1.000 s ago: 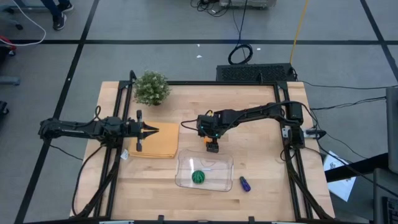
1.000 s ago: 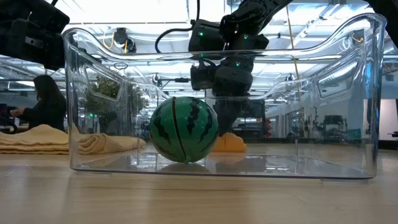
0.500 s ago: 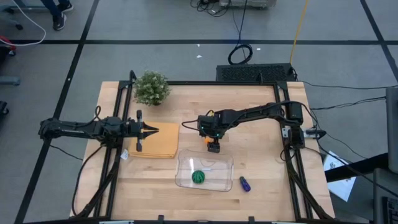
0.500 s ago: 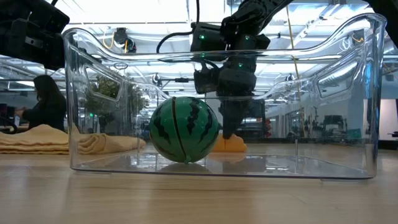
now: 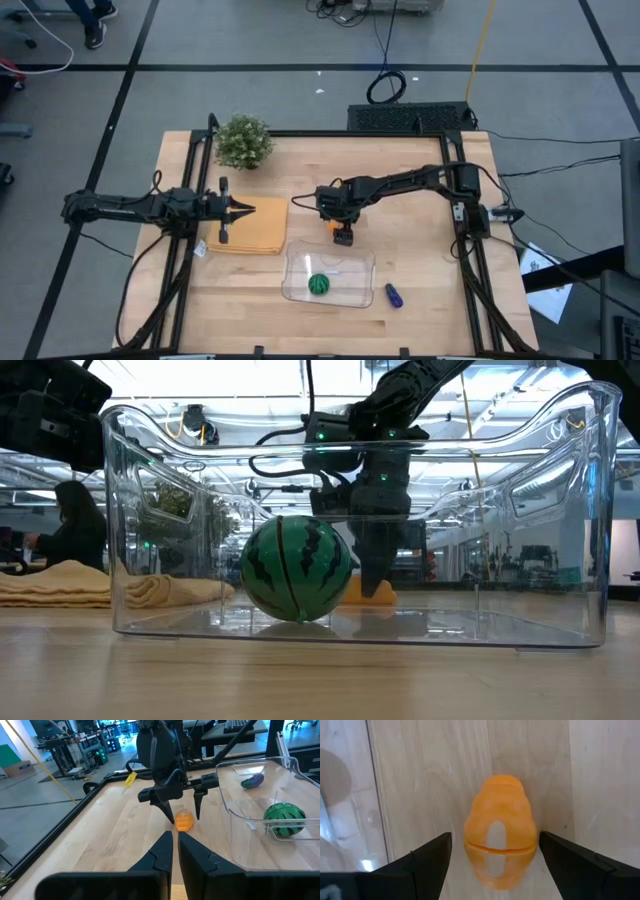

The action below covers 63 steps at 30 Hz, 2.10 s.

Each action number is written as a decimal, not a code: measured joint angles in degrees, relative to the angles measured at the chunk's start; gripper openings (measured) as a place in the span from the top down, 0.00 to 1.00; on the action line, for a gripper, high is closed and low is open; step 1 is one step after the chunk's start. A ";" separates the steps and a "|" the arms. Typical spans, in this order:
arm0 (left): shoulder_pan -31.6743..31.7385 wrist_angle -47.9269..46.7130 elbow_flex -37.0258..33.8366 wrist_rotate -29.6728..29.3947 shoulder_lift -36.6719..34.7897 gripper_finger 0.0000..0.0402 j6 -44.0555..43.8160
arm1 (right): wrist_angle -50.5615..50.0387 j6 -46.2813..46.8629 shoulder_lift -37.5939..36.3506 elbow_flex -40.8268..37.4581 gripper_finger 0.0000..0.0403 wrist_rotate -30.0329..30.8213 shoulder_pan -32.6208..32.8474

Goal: Pick and placing Produce into tupperware
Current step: Put the light orange croissant into the transparent bin

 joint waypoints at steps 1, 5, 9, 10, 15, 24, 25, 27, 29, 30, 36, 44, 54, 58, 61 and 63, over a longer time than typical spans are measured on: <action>0.00 0.00 0.00 0.00 -0.02 0.92 0.00 | -0.16 -0.02 0.05 0.14 0.26 -0.23 -0.15; 0.00 0.00 0.00 0.00 0.01 0.92 0.00 | -0.10 -0.72 0.11 0.15 0.26 -0.24 -0.20; 0.00 -0.26 0.00 0.00 0.01 0.92 0.00 | -0.09 -0.68 0.15 0.14 0.26 -0.08 -0.18; 0.00 -0.48 0.00 0.00 0.00 0.92 0.00 | -0.05 -0.68 0.15 0.13 0.26 -0.01 -0.18; 0.00 -0.98 0.00 0.00 -0.01 0.92 0.00 | -0.03 -0.68 0.20 0.10 0.31 0.31 -0.18; 0.00 -0.98 0.00 0.00 -0.02 0.92 -0.04 | 0.04 -0.85 0.22 0.04 0.46 0.48 -0.23; 0.00 -0.98 0.00 0.00 0.00 0.92 -0.01 | 0.04 -0.85 0.22 0.04 0.47 0.49 -0.23; 0.00 -0.98 0.00 0.00 0.01 0.92 -0.02 | 0.04 -0.85 0.22 0.04 0.48 0.47 -0.23; 0.00 -0.98 0.00 -0.01 0.00 0.92 -0.02 | 0.03 -0.85 0.15 0.04 0.48 0.46 -0.23; 0.00 -0.98 0.00 -0.01 0.00 0.92 -0.01 | 0.04 -0.85 0.00 0.02 0.48 0.48 -0.23; 0.00 -1.01 0.00 0.00 -0.02 0.92 -0.02 | -0.13 -0.85 -0.50 0.44 0.46 0.57 -0.22; 0.00 -1.03 0.00 -0.02 -0.02 0.92 0.00 | -0.61 -0.89 -1.57 2.57 0.48 0.66 -0.20; 0.00 -1.16 0.00 -0.02 -0.02 0.92 0.00 | -1.55 -1.03 -1.59 2.83 0.47 0.66 -0.20; 0.00 -1.18 0.00 -0.02 -0.02 0.92 0.00 | -2.57 -1.07 -1.64 2.86 0.47 0.66 -0.20; 0.00 -1.18 0.00 -0.02 0.00 0.92 0.02 | -4.07 -1.11 -1.87 3.45 0.47 0.69 -0.20; 0.00 -1.18 0.00 -0.02 -0.02 0.92 0.02 | -4.68 -1.31 -1.97 4.41 0.47 0.68 -0.20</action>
